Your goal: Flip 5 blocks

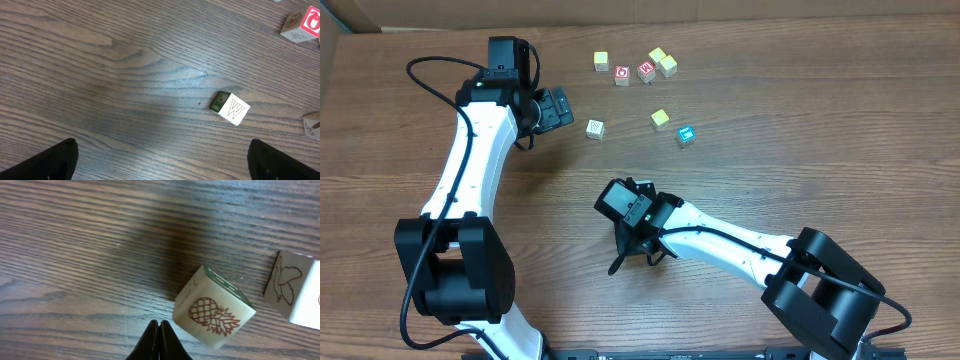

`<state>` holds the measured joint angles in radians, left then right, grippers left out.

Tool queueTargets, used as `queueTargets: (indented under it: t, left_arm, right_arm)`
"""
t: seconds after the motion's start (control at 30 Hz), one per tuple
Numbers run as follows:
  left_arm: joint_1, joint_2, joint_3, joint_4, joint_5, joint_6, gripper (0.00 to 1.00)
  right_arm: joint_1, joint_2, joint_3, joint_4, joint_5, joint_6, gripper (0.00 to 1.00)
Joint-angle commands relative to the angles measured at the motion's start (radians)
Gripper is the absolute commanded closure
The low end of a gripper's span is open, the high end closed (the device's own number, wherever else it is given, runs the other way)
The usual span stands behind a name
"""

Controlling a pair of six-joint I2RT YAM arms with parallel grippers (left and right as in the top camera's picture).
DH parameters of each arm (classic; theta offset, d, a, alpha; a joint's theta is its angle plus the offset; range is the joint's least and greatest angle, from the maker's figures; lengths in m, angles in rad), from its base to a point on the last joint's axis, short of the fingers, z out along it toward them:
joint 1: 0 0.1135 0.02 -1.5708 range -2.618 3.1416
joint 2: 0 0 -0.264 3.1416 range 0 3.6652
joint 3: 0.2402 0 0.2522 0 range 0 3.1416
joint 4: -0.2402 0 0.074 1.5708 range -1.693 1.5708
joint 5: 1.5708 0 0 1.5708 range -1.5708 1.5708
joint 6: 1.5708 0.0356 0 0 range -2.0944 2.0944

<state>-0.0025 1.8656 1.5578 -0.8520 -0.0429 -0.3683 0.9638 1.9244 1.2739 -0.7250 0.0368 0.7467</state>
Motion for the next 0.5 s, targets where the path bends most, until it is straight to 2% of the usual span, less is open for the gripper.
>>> queueTargets:
  t: [0.0,0.33,0.47]
  left_arm:
    - [-0.004,0.009,0.021,0.000,-0.013,-0.021,0.00]
    - [-0.003,0.009,0.021,0.001,-0.013,-0.021,0.00]
    - [-0.004,0.009,0.021,0.000,-0.013,-0.021,0.00]
  right_arm:
    - [0.001,0.006,-0.005,0.009,0.011,0.012,0.96]
    - [-0.011,0.006,-0.005,-0.017,0.068,0.005,0.96]
    - [-0.011,0.006,-0.005,-0.023,0.071,-0.048,0.96]
